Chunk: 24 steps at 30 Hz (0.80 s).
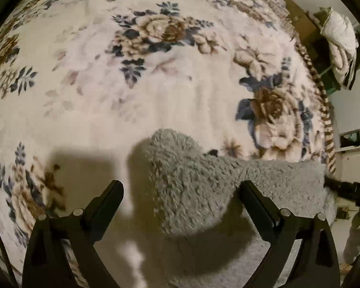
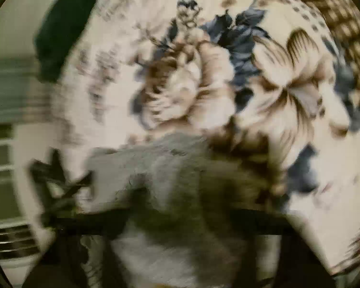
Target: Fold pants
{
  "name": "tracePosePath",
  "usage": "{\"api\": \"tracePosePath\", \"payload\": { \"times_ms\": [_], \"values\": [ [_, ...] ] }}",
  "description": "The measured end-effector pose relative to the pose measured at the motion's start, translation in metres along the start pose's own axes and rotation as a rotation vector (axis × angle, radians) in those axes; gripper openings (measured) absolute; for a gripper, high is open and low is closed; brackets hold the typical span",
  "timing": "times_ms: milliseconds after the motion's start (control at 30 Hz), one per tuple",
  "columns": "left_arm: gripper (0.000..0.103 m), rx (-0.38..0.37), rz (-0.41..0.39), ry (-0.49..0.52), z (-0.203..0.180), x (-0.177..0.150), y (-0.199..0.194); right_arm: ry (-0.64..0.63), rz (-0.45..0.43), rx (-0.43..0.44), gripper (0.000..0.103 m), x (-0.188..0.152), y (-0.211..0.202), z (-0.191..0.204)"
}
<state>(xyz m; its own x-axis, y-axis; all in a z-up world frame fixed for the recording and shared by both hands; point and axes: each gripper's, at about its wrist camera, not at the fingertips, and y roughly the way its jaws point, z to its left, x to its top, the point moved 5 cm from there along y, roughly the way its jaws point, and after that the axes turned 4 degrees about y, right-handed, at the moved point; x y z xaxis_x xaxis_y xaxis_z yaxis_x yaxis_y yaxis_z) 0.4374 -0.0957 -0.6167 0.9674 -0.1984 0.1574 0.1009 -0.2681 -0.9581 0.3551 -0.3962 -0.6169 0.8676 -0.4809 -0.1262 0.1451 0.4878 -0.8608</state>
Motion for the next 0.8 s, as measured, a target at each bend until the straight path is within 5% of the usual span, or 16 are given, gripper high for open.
{"api": "tracePosePath", "payload": {
  "times_ms": [33, 100, 133, 233, 300, 433, 533, 667, 733, 767, 800],
  "values": [
    [0.093, -0.011, 0.000, -0.001, 0.001, 0.003, 0.002, -0.007, -0.032, -0.031, 0.023, 0.008, 0.001, 0.004],
    [0.058, -0.045, 0.009, -0.014, 0.003, 0.011, 0.009, -0.002, -0.100, -0.072, 0.022, 0.022, -0.002, 0.002],
    [0.056, -0.060, 0.024, -0.032, 0.005, 0.014, 0.014, 0.023, -0.115, -0.087, 0.022, 0.028, 0.000, -0.005],
    [0.055, -0.056, 0.028, -0.061, 0.004, 0.019, 0.009, 0.040, -0.072, -0.073, 0.028, 0.035, 0.012, -0.013],
    [0.055, -0.048, -0.001, -0.034, -0.003, 0.019, -0.011, 0.063, -0.051, -0.022, 0.048, 0.030, 0.005, -0.017],
    [0.065, -0.055, -0.028, 0.089, -0.040, 0.025, -0.050, 0.123, -0.157, -0.003, 0.073, -0.008, -0.051, -0.040],
    [0.069, -0.103, 0.016, 0.222, -0.087, 0.036, -0.051, 0.253, -0.144, 0.059, 0.073, -0.063, -0.065, -0.064],
    [0.073, -0.127, 0.163, 0.481, -0.172, 0.039, -0.011, 0.413, -0.017, 0.235, 0.073, -0.112, -0.017, -0.080],
    [0.073, -0.092, 0.240, 0.561, -0.196, 0.035, 0.021, 0.428, -0.015, 0.270, 0.067, -0.117, 0.002, -0.080],
    [0.073, -0.063, 0.262, 0.592, -0.204, 0.033, 0.037, 0.430, -0.014, 0.294, 0.046, -0.118, 0.010, -0.079],
    [0.072, -0.030, 0.268, 0.625, -0.210, 0.031, 0.050, 0.433, -0.013, 0.278, 0.013, -0.120, 0.018, -0.078]
  ]
}}
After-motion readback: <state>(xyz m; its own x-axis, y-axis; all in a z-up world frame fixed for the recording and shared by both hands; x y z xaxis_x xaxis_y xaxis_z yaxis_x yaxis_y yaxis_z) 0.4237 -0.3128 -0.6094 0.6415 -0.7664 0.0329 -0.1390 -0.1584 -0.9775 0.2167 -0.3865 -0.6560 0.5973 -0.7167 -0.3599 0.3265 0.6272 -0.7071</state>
